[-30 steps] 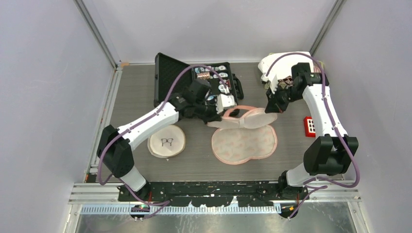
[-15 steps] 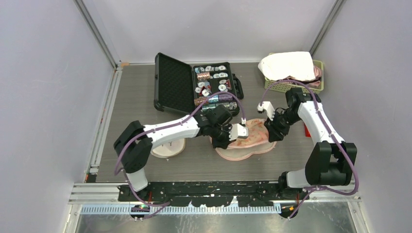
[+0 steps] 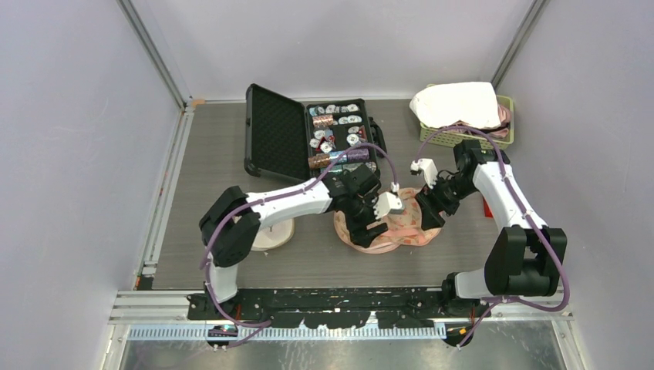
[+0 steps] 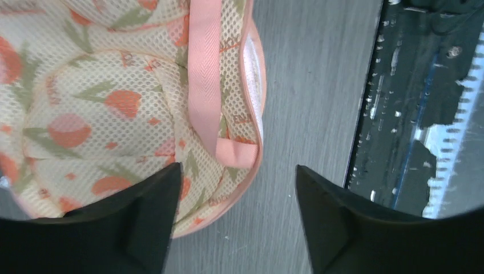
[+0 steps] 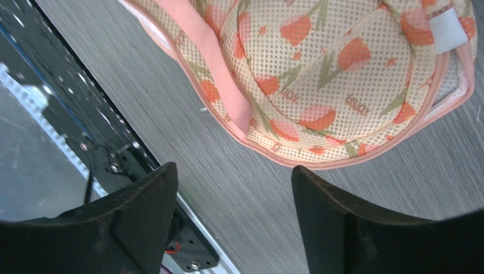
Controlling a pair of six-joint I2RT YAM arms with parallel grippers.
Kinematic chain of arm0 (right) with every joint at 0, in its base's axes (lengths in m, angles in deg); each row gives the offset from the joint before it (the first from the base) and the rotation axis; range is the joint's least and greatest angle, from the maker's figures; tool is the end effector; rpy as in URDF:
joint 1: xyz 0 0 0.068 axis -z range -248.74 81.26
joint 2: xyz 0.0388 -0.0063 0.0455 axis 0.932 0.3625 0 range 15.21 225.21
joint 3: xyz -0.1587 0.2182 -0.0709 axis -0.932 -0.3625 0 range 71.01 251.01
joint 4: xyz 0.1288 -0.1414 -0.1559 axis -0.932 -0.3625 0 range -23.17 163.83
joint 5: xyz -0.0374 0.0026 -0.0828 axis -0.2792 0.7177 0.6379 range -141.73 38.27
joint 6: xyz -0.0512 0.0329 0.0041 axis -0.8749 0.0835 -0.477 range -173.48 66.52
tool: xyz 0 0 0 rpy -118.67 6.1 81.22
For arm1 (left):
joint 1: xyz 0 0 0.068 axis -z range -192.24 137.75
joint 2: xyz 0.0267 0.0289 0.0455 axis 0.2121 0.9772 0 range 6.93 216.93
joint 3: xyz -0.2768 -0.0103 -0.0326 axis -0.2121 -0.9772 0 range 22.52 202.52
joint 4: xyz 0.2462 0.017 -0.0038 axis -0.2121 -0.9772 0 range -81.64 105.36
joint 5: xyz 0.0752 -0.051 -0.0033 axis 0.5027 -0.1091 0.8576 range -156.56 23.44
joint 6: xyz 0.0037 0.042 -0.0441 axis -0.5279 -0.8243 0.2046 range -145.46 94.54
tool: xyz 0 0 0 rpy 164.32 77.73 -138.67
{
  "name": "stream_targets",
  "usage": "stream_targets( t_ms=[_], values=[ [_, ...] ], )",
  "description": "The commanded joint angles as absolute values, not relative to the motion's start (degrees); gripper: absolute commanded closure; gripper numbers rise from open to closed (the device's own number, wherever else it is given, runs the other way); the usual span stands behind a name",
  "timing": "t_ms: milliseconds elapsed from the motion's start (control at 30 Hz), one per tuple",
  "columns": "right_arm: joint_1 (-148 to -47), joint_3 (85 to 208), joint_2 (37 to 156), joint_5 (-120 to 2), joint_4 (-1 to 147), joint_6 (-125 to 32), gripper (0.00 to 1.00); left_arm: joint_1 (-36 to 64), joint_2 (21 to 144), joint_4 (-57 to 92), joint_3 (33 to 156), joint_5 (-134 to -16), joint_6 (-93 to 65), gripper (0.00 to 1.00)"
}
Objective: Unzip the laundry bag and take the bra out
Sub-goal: Close the laundry bag at the center of the board, then move the laundry bag to the center of the board.
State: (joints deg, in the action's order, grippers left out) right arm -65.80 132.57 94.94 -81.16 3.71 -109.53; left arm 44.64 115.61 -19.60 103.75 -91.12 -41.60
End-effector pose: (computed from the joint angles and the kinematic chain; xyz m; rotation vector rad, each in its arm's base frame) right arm 0.2125 0.0114 0.2514 -1.2605 2.4979 0.6189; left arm 0.1979 -0.3379 0.2148 1.7427 2.1087 -0.7908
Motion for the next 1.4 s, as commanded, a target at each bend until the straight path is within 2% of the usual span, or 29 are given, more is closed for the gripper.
stream_targets(
  t_ms=[0, 33, 100, 400, 700, 967, 1133, 1367],
  values=[
    [-68.54, 134.87, 93.85, -83.94, 8.13, -97.16, 0.18, 41.91, 106.52, -25.46, 107.5, -94.66, -40.93, 0.16],
    [-70.28, 134.26, 93.53, -83.02, 9.85, -94.51, 0.18, 40.69, 104.97, -26.06, 107.29, -95.09, -41.04, 0.06],
    [-73.06, 132.63, 92.47, -80.67, 14.66, -89.34, 0.17, 37.9, 101.5, -27.55, 107.16, -95.65, -41.07, 0.0],
    [-86.54, 130.25, 94.14, -70.01, 25.96, -77.87, 0.16, 23.68, 94.94, -33.85, 112.28, -96.11, -37.99, 0.0],
    [-93.42, 127.23, 100.04, -64.29, 31.27, -79.93, 0.16, 20.63, 89.02, -32.32, 108.32, -90.34, -38.15, 0.0],
    [-92.75, 126.17, 108.9, -58.51, 33.64, -88.26, 0.2, 16.33, 86.44, -33.46, 105.71, -90.05, -35.64, 0.0],
    [-85.26, 129.97, 113.88, -59.42, 31.65, -90.77, 0.25, 12.84, 85.39, -34.58, 104.3, -92.4, -36.47, 0.0],
    [-74.93, 136.51, 117.55, -58.56, 29.74, -96.23, 0.26, 10.55, 82.1, -45.98, 102.08, -97.97, -50.81, 0.0]
  ],
)
